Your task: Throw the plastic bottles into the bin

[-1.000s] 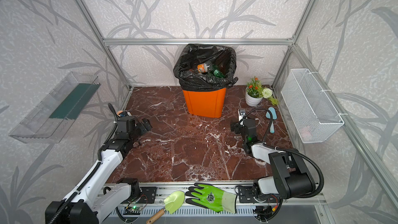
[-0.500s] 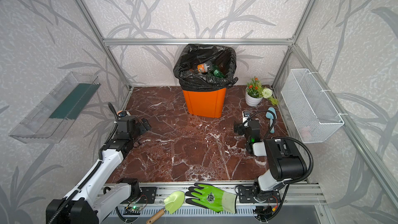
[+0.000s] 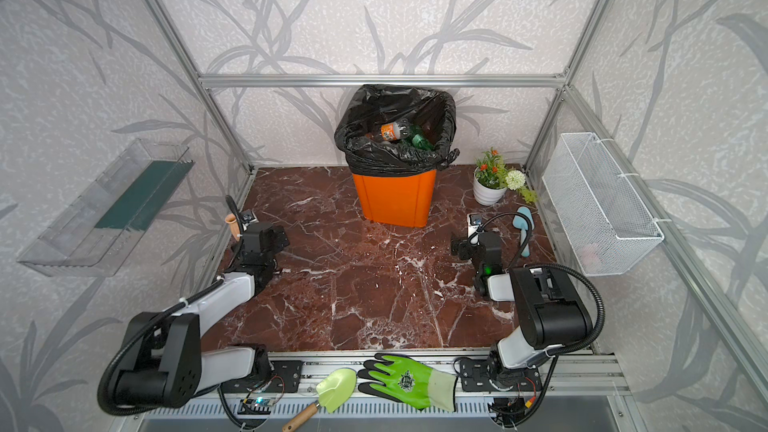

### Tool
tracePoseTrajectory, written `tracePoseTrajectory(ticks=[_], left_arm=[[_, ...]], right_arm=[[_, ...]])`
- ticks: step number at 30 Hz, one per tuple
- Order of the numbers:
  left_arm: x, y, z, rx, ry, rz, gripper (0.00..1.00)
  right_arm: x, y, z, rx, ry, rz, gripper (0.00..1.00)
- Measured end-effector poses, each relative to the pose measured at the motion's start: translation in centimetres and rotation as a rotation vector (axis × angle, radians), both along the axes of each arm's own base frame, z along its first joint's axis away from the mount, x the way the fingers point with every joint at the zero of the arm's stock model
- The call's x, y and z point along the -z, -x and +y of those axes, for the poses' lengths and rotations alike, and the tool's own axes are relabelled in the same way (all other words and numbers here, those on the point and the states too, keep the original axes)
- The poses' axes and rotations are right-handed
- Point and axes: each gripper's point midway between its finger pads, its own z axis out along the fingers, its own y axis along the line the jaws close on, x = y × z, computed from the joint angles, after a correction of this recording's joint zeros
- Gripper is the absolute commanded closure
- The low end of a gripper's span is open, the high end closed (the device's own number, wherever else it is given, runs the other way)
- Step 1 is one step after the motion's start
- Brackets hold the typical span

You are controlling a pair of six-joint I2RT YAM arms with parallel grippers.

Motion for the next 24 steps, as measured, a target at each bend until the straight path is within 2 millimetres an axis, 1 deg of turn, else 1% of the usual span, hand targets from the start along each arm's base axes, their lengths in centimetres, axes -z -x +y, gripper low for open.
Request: tracePoseTrajectory(ticks=[3, 5, 7, 8, 10, 11, 17, 24], left_arm=[[1.0, -1.1, -0.4, 0.050, -0.033, 0.015, 0.01], [1.6, -1.4, -0.7, 0.073, -0.044, -0.022, 0.01], [3.1, -1.0, -0.9, 0.094, -0.052, -0.036, 0.01], [4.4, -0.6, -1.0, 0.105, -0.055, -0.019, 0.01], [6.3, -0.2, -1.1, 0.119, -0.056, 0.035, 0.01], [6.5, -0.3, -1.1, 0.125, -0.050, 0.043, 0.01], [4.2, -1.8, -1.2, 0.140, -0.044, -0.039, 0.01], [3.9, -2.0, -1.3, 0.148, -0.043, -0.054, 0.01]], right_arm=[[0.0, 0.0, 0.0, 0.000, 0.000, 0.000, 0.01], [0.0, 0.0, 0.0, 0.000, 0.000, 0.000, 0.01], [0.0, 0.0, 0.0, 0.000, 0.000, 0.000, 0.01], [0.0, 0.0, 0.0, 0.000, 0.000, 0.000, 0.01], [0.0, 0.0, 0.0, 0.000, 0.000, 0.000, 0.01], [0.0, 0.0, 0.0, 0.000, 0.000, 0.000, 0.01], [0.0, 0.0, 0.0, 0.000, 0.000, 0.000, 0.01], [0.0, 0.0, 0.1, -0.007, -0.003, 0.000, 0.01]])
